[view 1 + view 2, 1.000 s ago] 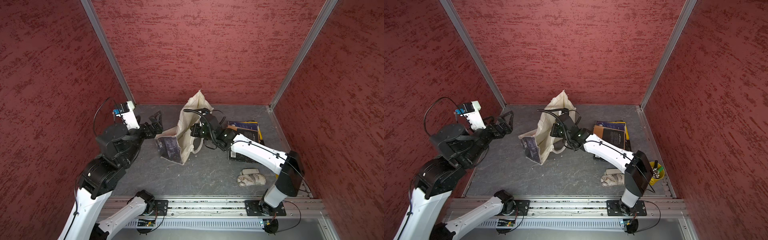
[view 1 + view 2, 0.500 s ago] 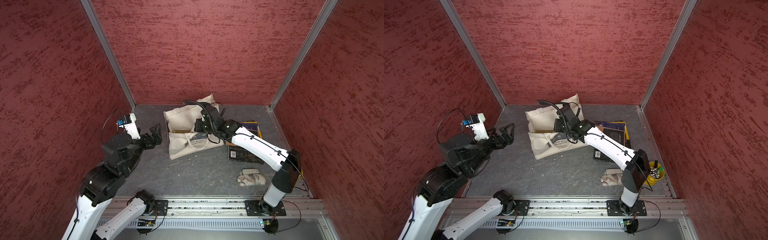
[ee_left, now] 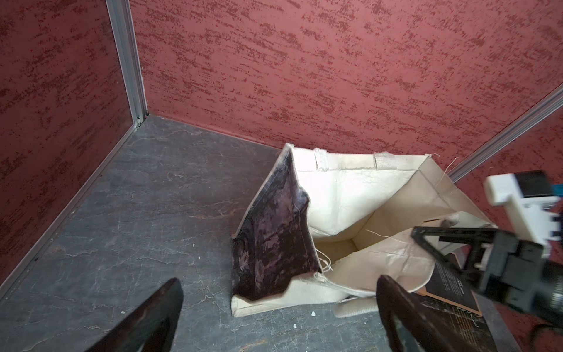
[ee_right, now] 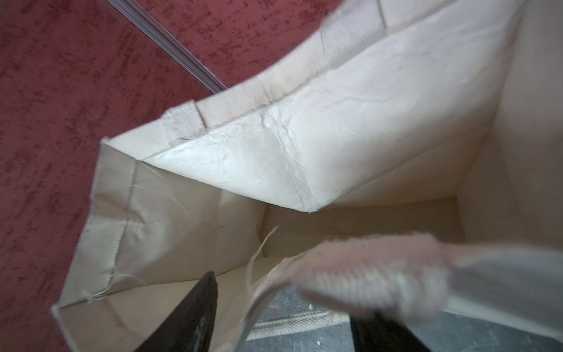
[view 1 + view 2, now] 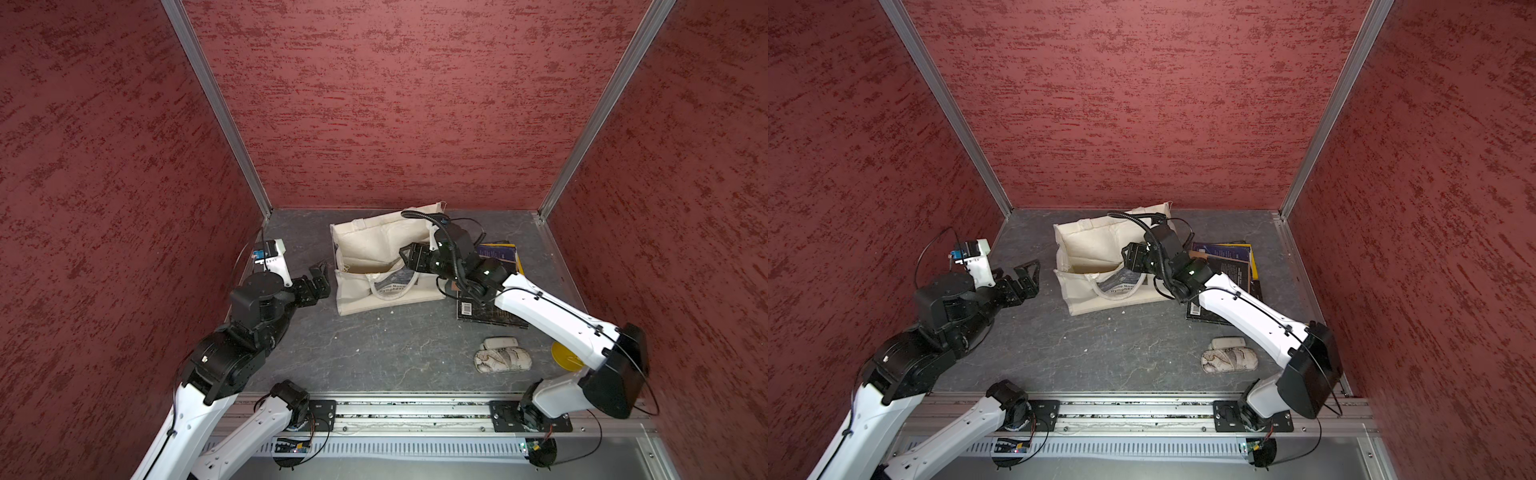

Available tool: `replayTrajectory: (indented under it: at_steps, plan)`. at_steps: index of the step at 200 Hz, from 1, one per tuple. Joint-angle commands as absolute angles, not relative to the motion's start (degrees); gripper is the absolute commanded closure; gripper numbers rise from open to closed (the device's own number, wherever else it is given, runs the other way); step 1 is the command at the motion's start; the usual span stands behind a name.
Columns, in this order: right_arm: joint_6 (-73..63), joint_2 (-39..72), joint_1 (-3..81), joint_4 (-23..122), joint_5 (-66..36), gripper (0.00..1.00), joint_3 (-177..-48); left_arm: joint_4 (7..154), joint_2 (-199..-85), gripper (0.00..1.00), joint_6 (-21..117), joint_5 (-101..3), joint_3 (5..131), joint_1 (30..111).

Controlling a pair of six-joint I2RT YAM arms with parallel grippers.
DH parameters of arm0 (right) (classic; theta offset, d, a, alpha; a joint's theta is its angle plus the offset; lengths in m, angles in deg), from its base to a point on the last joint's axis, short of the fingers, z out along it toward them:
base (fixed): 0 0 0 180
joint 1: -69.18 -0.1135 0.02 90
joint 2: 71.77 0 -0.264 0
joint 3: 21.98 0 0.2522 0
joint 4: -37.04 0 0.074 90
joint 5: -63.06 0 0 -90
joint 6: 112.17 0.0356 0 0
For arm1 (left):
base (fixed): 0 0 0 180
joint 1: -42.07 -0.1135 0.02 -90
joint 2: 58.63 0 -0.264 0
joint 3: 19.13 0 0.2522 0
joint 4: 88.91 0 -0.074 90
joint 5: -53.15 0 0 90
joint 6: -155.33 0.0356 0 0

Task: Take out the books from the canvas bag
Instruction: Adjust the canvas bag at the center of the board.

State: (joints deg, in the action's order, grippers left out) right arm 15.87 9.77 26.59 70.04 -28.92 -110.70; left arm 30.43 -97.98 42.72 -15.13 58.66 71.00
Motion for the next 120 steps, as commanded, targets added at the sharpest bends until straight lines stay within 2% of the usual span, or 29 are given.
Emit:
replayTrajectory:
  at_steps: [1,6,12,50,94,120]
  plan:
    - [12.44,5.21,26.49,67.23,-31.85,0.14,-108.96,34.29,-97.91,0.0,43.76,-12.58,56.26,70.65]
    - [11.8,4.22,26.47,66.71,-31.88,0.12,-108.37,34.87,-97.78,0.0,43.83,-12.38,55.64,70.5]
    - [11.25,3.04,26.46,66.49,-32.07,0.02,-107.81,35.48,-97.74,0.0,43.8,-12.4,54.89,70.4]
    - [7.32,-3.55,26.38,65.15,-32.19,0.01,-105.29,38.32,-98.07,0.0,43.71,-13.25,52.15,68.53]
    - [-2.27,-12.95,26.75,56.92,-48.92,0.01,-95.21,40.99,-97.43,0.0,45.38,-19.25,48.7,59.01]
    - [-10.23,-16.36,28.25,45.09,-63.15,0.01,-82.54,44.87,-95.41,0.0,44.76,-21.06,43.05,53.83]
